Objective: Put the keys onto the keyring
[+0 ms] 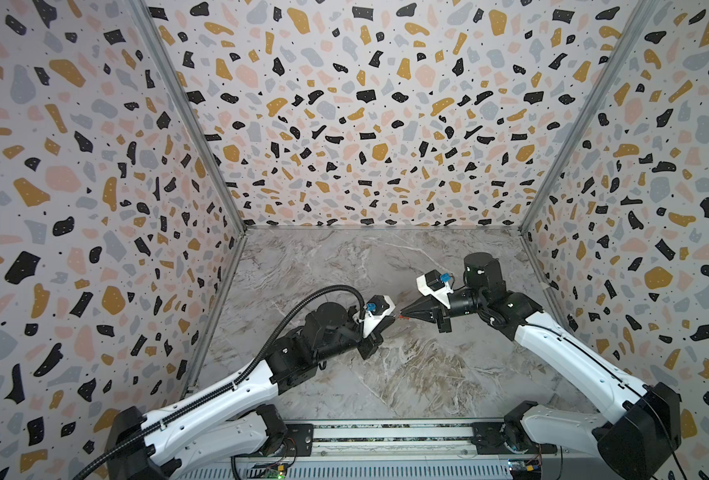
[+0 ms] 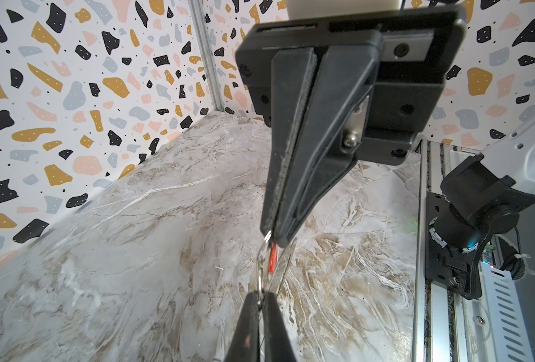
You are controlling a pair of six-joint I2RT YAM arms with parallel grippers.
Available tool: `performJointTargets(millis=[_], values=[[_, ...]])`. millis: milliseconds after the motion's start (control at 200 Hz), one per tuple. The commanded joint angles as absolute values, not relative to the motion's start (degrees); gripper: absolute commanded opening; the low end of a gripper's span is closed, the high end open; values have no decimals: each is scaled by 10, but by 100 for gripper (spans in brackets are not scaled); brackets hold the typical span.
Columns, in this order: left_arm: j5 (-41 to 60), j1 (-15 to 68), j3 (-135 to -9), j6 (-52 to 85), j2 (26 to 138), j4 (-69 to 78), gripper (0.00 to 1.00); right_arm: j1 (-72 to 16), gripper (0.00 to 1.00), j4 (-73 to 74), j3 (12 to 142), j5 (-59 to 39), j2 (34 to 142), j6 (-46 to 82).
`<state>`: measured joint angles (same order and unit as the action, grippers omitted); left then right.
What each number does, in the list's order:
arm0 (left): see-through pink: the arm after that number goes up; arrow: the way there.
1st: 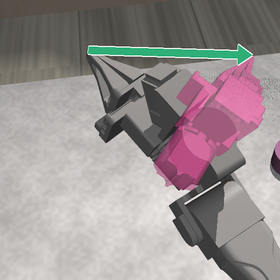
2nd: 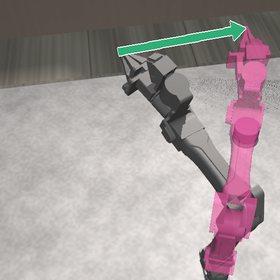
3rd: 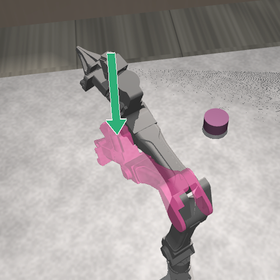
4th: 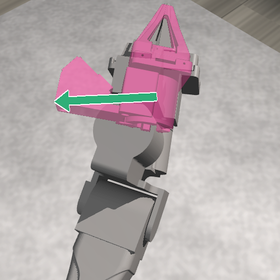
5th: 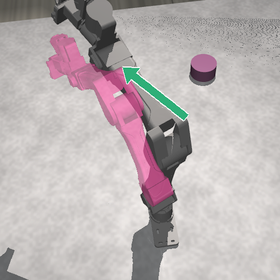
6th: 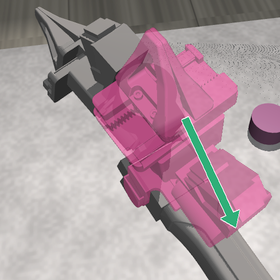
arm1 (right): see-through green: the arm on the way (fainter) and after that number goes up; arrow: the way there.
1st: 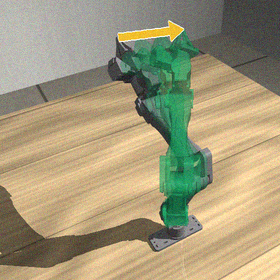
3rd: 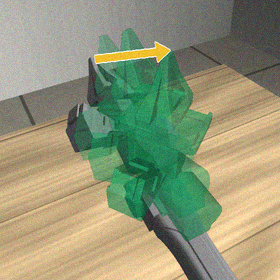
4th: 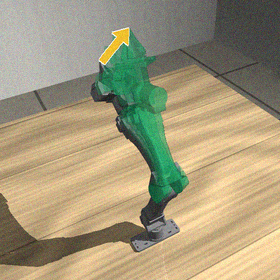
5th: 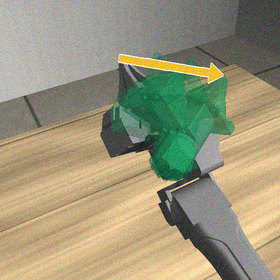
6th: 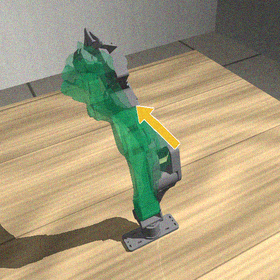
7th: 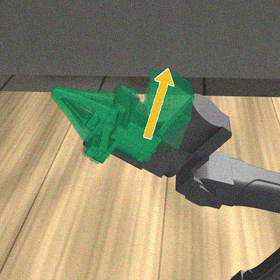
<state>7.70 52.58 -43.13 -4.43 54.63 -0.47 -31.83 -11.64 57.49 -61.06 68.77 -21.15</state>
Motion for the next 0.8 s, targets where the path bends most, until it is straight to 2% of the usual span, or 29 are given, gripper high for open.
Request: performJointTargets(millis=[0, 796], values=[[69, 528, -452, -50, 537, 32, 0, -326, 0, -144, 597, -612, 691, -224], [41, 528, -443, -46, 529, 49, 0, -338, 0, -167, 602, -607, 700, -244]])
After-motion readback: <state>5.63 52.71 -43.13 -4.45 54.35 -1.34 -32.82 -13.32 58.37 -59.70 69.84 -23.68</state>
